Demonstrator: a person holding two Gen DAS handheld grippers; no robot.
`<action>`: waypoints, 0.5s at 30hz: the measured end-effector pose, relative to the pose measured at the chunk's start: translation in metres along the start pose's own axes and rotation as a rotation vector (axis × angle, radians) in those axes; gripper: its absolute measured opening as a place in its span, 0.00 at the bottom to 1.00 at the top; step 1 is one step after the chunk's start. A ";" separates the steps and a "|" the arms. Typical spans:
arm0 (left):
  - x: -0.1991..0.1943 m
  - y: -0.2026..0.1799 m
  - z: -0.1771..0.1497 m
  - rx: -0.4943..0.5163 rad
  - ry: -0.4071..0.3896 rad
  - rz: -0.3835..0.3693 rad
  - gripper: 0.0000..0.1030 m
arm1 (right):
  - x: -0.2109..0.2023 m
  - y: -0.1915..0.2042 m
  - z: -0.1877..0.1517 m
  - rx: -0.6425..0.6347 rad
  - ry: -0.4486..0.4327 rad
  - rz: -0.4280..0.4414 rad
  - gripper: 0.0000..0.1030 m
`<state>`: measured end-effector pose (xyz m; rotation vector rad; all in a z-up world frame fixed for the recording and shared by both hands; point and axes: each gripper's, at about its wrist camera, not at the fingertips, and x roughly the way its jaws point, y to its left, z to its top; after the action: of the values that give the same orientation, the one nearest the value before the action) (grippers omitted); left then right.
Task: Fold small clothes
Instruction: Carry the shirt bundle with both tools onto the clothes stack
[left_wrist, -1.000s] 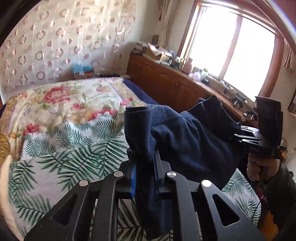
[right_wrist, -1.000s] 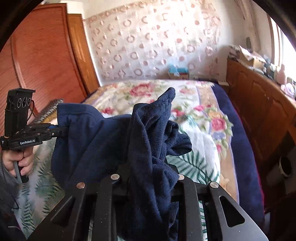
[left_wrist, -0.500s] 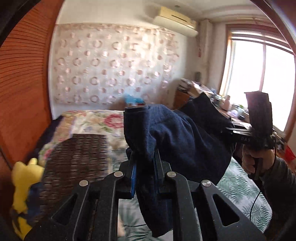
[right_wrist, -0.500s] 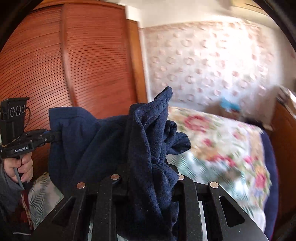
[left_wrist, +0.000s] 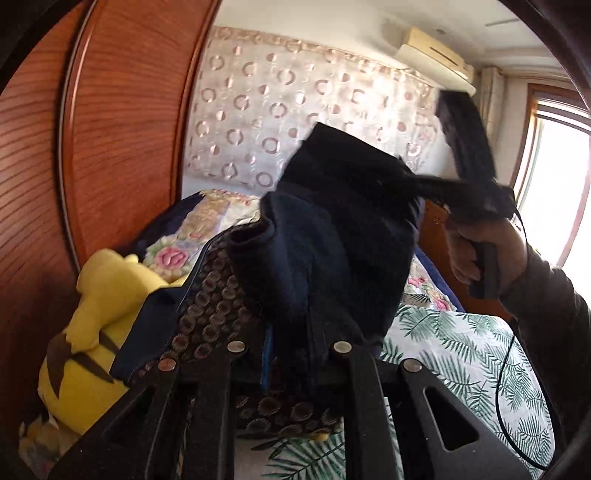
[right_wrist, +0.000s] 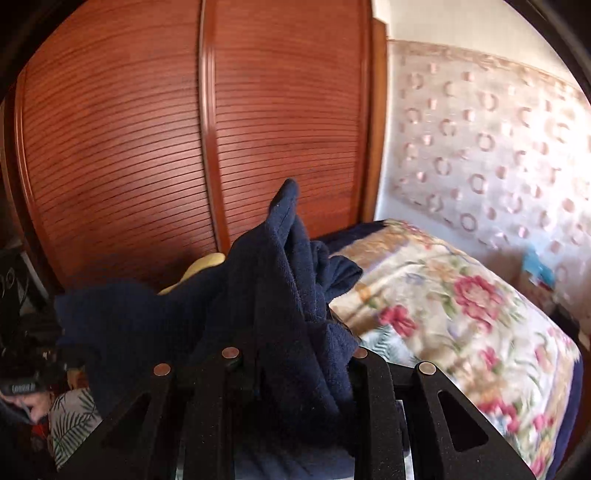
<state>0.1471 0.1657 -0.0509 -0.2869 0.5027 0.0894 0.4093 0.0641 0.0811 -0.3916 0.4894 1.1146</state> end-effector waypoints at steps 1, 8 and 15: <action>0.002 0.002 -0.001 -0.012 0.003 0.006 0.15 | 0.009 -0.006 0.002 -0.003 0.005 0.009 0.23; 0.001 0.032 -0.023 -0.100 0.019 0.041 0.15 | 0.070 -0.024 0.008 0.058 0.036 0.026 0.25; 0.013 0.038 -0.033 -0.115 0.064 0.069 0.15 | 0.058 -0.015 0.010 0.085 -0.012 -0.204 0.44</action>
<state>0.1370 0.1931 -0.0940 -0.3858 0.5717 0.1773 0.4453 0.1068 0.0579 -0.3520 0.4736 0.8959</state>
